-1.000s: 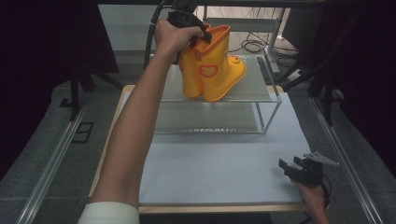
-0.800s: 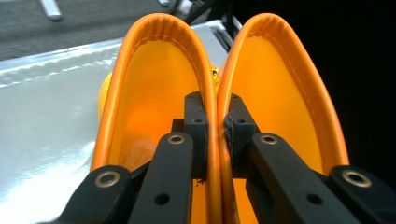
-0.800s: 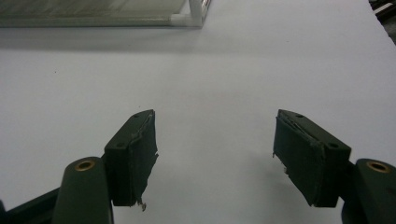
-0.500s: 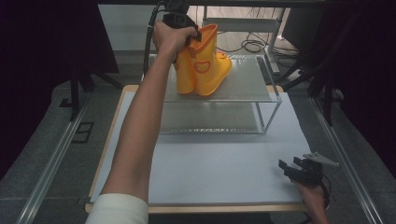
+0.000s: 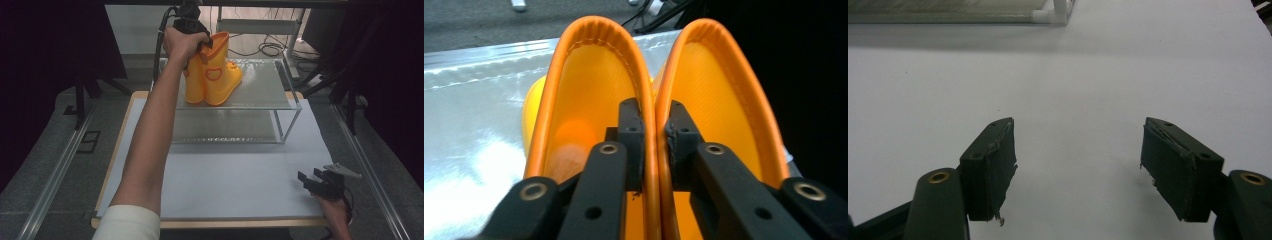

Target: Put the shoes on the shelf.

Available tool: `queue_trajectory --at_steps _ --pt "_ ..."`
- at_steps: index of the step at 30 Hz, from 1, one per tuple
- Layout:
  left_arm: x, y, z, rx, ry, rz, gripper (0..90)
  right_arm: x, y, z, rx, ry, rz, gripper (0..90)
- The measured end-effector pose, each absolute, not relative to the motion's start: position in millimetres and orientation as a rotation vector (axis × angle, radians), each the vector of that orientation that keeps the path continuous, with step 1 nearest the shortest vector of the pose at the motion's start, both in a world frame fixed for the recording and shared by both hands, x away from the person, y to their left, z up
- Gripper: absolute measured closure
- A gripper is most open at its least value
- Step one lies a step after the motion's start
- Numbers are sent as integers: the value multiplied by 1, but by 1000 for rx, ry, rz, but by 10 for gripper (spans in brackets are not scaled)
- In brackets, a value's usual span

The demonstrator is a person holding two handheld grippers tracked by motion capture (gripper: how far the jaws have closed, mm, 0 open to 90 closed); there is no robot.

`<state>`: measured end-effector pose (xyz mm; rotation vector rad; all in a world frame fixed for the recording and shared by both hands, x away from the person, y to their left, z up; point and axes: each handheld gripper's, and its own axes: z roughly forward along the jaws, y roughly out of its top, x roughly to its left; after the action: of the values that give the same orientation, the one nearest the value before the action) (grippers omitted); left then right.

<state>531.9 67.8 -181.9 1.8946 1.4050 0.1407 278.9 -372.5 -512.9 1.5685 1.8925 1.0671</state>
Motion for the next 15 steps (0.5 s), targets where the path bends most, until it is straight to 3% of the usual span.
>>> queue_trajectory --at_steps 4,5,10,15 --pt "533 64 -180 1908 1397 155 675 279 -374 -513 1569 1892 1069 302" --pt "532 64 -179 1893 1395 154 608 279 -374 -513 1570 1890 1068 302" --pt "526 66 -163 1861 1359 196 446 279 -374 -513 1571 1892 1067 302" --pt "509 70 -147 1844 1294 235 421 279 -372 -513 1566 1896 1064 301"
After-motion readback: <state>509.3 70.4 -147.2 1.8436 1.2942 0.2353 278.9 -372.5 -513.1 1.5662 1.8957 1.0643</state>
